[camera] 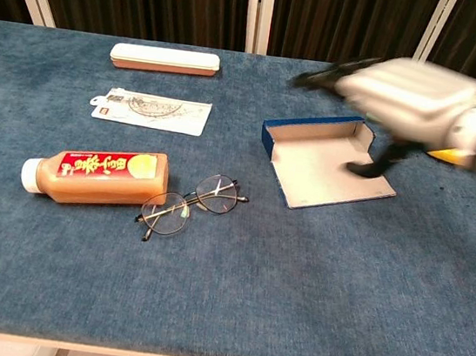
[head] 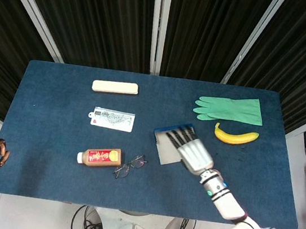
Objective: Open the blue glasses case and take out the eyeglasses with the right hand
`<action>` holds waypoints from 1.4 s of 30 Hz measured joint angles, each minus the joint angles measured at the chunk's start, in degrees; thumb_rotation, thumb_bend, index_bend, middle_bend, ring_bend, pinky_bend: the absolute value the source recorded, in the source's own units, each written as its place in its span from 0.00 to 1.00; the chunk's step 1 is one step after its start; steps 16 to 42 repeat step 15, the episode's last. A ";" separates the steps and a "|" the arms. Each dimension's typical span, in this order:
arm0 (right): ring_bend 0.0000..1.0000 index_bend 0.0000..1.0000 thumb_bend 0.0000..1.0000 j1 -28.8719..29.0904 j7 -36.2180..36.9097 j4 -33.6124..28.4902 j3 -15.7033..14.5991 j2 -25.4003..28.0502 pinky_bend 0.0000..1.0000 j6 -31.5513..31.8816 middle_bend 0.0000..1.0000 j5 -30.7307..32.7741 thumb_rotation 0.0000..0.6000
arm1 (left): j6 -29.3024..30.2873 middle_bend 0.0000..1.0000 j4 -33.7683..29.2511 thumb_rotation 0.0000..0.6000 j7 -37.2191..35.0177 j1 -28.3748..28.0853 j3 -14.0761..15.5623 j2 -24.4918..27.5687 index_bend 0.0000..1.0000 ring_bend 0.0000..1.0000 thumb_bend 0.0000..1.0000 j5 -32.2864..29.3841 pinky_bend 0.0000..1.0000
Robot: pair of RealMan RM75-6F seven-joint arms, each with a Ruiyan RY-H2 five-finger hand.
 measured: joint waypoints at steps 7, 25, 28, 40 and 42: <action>0.00 0.00 0.21 -14.06 5.68 -4.73 -4.71 11.07 0.00 16.41 0.09 -3.40 1.00 | 0.26 0.65 -0.14 1.00 0.67 0.11 -0.05 -0.17 0.67 0.43 0.37 -0.11 0.40; 0.00 0.00 0.21 -28.00 14.59 -4.33 -9.37 14.74 0.00 30.58 0.09 -10.54 1.00 | 0.57 0.65 -0.03 1.00 1.10 0.24 -0.05 -0.39 0.67 0.43 0.37 -0.04 0.40; 0.00 0.00 0.21 -28.00 14.59 -4.33 -9.37 14.74 0.00 30.58 0.09 -10.54 1.00 | 0.57 0.65 -0.03 1.00 1.10 0.24 -0.05 -0.39 0.67 0.43 0.37 -0.04 0.40; 0.00 0.00 0.21 -28.00 14.59 -4.33 -9.37 14.74 0.00 30.58 0.09 -10.54 1.00 | 0.57 0.65 -0.03 1.00 1.10 0.24 -0.05 -0.39 0.67 0.43 0.37 -0.04 0.40; 0.00 0.00 0.21 -28.00 14.59 -4.33 -9.37 14.74 0.00 30.58 0.09 -10.54 1.00 | 0.57 0.65 -0.03 1.00 1.10 0.24 -0.05 -0.39 0.67 0.43 0.37 -0.04 0.40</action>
